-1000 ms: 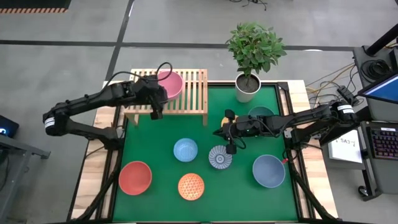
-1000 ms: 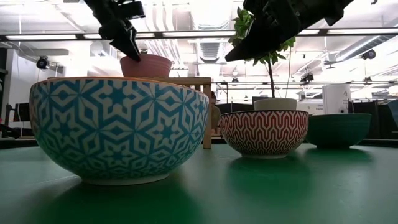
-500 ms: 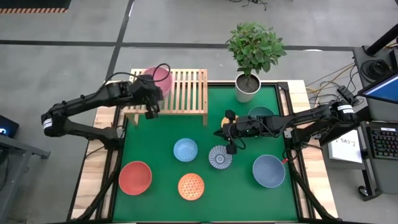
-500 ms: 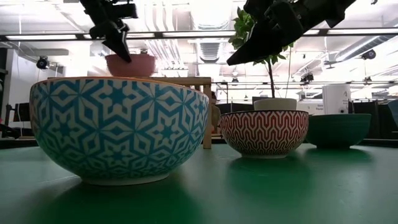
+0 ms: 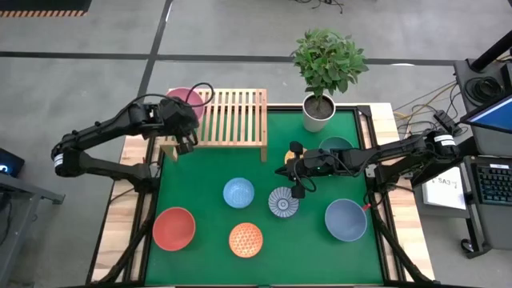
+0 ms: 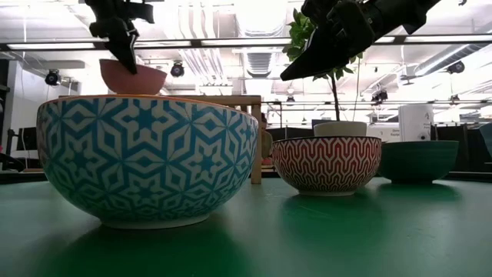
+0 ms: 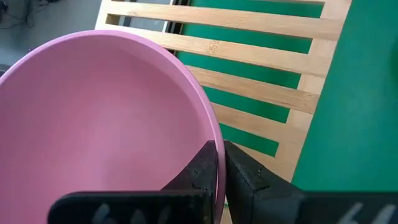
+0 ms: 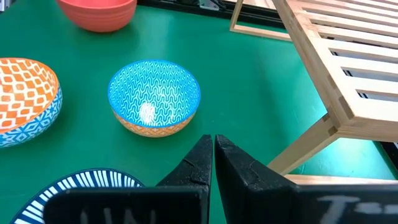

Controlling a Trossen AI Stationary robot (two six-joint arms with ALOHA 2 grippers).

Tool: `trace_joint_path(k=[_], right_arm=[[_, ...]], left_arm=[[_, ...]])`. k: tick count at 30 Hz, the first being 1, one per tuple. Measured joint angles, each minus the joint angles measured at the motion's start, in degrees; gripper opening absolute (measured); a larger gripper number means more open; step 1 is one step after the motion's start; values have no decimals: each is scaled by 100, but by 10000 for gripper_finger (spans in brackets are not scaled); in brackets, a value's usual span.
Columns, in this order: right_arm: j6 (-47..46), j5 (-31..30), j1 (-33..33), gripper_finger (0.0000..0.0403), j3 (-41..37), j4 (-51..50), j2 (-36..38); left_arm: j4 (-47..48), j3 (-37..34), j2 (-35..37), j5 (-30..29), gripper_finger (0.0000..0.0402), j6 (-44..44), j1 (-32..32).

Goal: Place and stack bowls onto a shelf
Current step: Put the pink bowl on the shelf, then put the yellow patterned bowl on the shelf

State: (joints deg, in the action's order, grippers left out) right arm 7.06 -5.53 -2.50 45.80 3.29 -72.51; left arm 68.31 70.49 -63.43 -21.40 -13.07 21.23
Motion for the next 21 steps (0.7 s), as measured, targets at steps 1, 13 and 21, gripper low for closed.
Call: trace_joint_path(k=[1, 13, 21], right_arm=[[-5, -1, 0, 9, 0, 0, 0], [-58, 0, 0, 9, 0, -2, 0], [-122, 1, 0, 9, 0, -2, 0]], left_arm=[[-69, -29, -3, -4, 2, 76, 0], [-340, -73, -7, -11, 61, 402, 15], [-340, -73, 109, -11, 122, 462, 15]])
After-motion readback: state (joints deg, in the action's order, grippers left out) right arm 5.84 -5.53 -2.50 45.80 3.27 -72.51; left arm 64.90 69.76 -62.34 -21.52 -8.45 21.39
